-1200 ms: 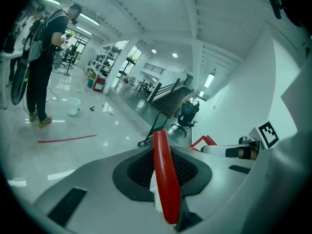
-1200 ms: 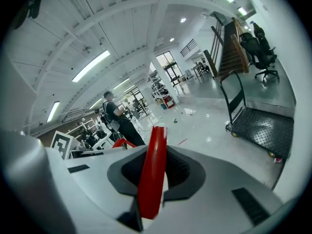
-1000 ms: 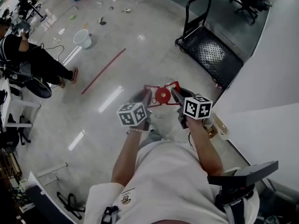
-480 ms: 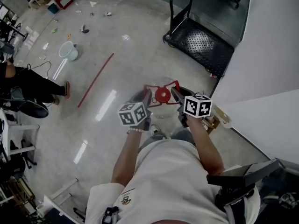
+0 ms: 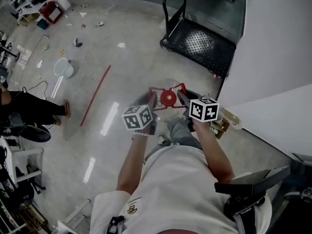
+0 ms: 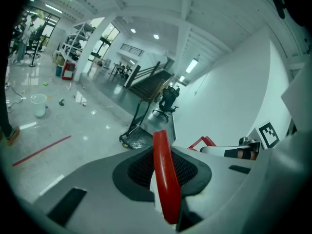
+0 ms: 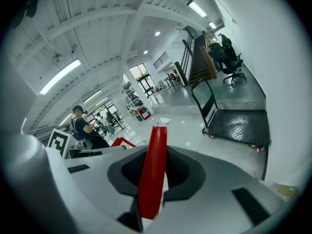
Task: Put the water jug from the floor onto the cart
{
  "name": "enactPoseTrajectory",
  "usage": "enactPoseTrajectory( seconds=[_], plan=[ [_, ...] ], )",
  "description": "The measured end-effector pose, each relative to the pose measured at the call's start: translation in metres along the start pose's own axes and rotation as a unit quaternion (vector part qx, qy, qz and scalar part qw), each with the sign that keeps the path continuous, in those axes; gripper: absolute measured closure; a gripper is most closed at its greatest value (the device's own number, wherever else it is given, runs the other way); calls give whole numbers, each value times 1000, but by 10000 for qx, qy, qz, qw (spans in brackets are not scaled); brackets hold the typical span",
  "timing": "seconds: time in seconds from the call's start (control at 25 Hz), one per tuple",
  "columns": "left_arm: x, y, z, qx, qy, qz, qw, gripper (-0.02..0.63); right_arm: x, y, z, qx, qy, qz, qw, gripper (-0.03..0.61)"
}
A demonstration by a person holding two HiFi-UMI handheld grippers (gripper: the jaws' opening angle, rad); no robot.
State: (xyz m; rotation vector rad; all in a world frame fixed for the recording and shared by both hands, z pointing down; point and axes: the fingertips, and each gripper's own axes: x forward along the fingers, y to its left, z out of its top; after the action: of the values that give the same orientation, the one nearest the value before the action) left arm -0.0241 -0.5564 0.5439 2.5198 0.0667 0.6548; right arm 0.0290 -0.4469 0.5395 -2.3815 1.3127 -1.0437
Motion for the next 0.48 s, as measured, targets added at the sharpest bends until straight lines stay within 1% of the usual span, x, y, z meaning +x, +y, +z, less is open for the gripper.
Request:
enactPoseTrajectory(
  seconds=[0.2,0.36,0.48],
  plan=[
    [41,0,15,113,84,-78,9999,551,16,-29,22,106,-124,-33,9999,509],
    [88,-7,35,198,195,-105,9996,550,33,-63,53,245,-164,-46,9996,509],
    [111,-8,52,198,242,-156,9994,550,42,-79,74,315,-194,-63,9993,509]
  ],
)
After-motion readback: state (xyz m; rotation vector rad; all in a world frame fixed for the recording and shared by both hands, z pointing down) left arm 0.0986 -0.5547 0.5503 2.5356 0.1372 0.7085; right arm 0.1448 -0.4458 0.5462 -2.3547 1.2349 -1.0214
